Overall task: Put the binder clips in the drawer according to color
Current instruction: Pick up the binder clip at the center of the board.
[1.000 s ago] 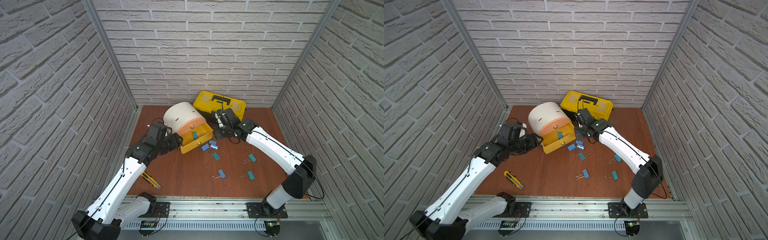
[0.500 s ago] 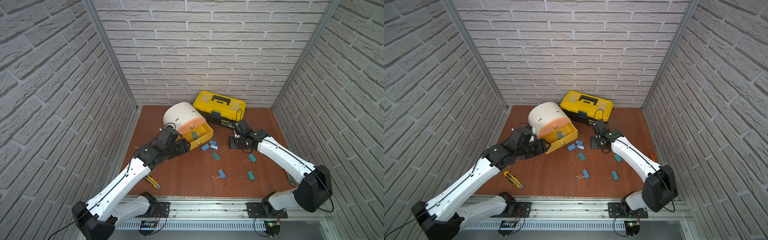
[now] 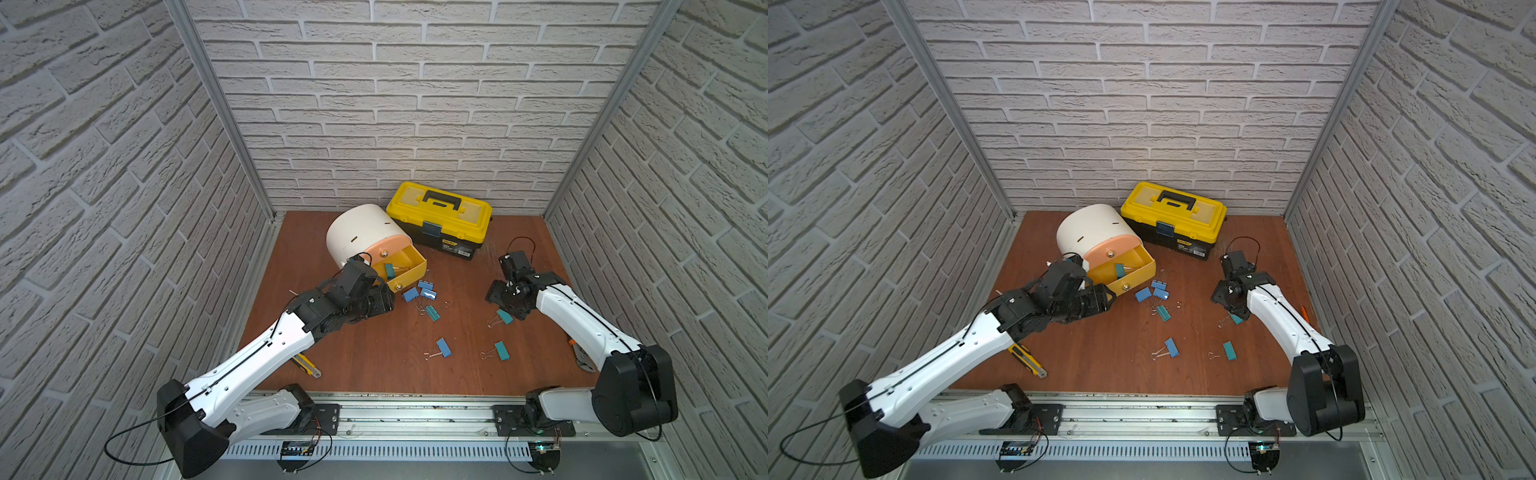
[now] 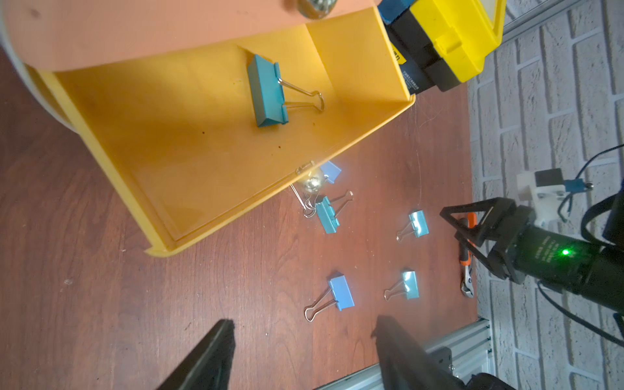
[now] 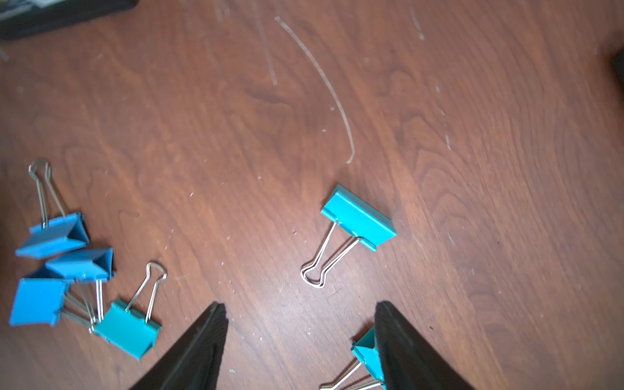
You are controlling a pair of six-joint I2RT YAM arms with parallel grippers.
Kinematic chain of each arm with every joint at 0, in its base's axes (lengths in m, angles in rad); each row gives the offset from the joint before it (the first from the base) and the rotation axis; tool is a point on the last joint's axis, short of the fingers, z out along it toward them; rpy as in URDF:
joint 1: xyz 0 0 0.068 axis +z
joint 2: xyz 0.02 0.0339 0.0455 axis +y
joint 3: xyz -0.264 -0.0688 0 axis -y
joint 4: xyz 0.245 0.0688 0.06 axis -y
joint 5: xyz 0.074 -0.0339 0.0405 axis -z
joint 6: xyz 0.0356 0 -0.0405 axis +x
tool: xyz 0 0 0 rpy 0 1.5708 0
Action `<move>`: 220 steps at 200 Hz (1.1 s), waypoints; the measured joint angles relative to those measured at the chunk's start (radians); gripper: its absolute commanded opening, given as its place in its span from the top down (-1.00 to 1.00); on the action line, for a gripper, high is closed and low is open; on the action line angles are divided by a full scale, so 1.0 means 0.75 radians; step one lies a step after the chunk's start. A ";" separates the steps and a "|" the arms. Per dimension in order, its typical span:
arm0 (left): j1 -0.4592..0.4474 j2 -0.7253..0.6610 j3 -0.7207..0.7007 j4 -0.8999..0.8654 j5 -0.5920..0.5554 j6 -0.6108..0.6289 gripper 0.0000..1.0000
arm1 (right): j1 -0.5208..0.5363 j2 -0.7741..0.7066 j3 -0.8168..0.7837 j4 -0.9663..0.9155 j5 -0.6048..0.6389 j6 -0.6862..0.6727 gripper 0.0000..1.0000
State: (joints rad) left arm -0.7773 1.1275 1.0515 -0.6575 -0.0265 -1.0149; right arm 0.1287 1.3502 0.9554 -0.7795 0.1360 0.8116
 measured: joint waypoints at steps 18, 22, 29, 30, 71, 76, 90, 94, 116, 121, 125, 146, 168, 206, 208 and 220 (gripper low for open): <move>-0.017 0.054 0.006 0.019 0.009 0.026 -0.41 | -0.040 0.000 -0.023 -0.003 0.001 0.067 -0.50; -0.021 0.065 0.008 0.024 0.009 0.032 -0.41 | -0.050 0.000 -0.030 -0.004 0.003 0.080 -0.51; -0.026 0.086 0.014 0.032 0.014 0.042 -0.41 | -0.067 0.000 -0.041 -0.003 0.003 0.104 -0.51; -0.027 0.091 0.015 0.034 0.014 0.045 -0.41 | -0.068 0.000 -0.042 -0.003 0.002 0.106 -0.51; -0.039 0.169 0.072 0.071 0.035 0.087 -0.41 | -0.142 0.023 -0.068 -0.021 0.003 0.230 -0.53; -0.039 0.173 0.077 0.076 0.037 0.092 -0.42 | -0.148 0.031 -0.068 -0.022 0.003 0.243 -0.53; -0.040 0.182 0.083 0.088 0.042 0.100 -0.41 | -0.158 0.056 -0.068 -0.026 0.002 0.281 -0.54; -0.040 0.184 0.085 0.089 0.042 0.101 -0.41 | -0.160 0.063 -0.068 -0.027 0.002 0.291 -0.54; -0.041 0.202 0.098 0.095 0.047 0.107 -0.41 | -0.164 0.098 -0.068 -0.028 0.001 0.345 -0.54; -0.041 0.204 0.099 0.098 0.048 0.107 -0.41 | -0.165 0.106 -0.068 -0.029 0.001 0.359 -0.54; -0.041 0.207 0.099 0.100 0.048 0.107 -0.41 | -0.166 0.112 -0.068 -0.029 0.001 0.368 -0.54; -0.041 0.214 0.100 0.106 0.052 0.108 -0.42 | -0.173 0.152 -0.067 -0.033 0.002 0.413 -0.54; -0.041 0.222 0.101 0.109 0.053 0.112 -0.41 | -0.180 0.213 -0.046 -0.052 -0.001 0.447 -0.54; -0.041 0.254 0.145 0.108 0.057 0.137 -0.42 | -0.189 0.282 -0.015 -0.053 -0.020 0.484 -0.54; -0.041 0.255 0.147 0.109 0.057 0.137 -0.42 | -0.189 0.282 -0.015 -0.053 -0.023 0.485 -0.54; -0.041 0.259 0.156 0.109 0.057 0.141 -0.42 | -0.190 0.282 -0.010 -0.055 -0.028 0.491 -0.54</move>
State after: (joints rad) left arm -0.8078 1.3216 1.1687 -0.5755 0.0162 -0.9089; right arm -0.0135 1.5620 0.9478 -0.8207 0.1146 1.1801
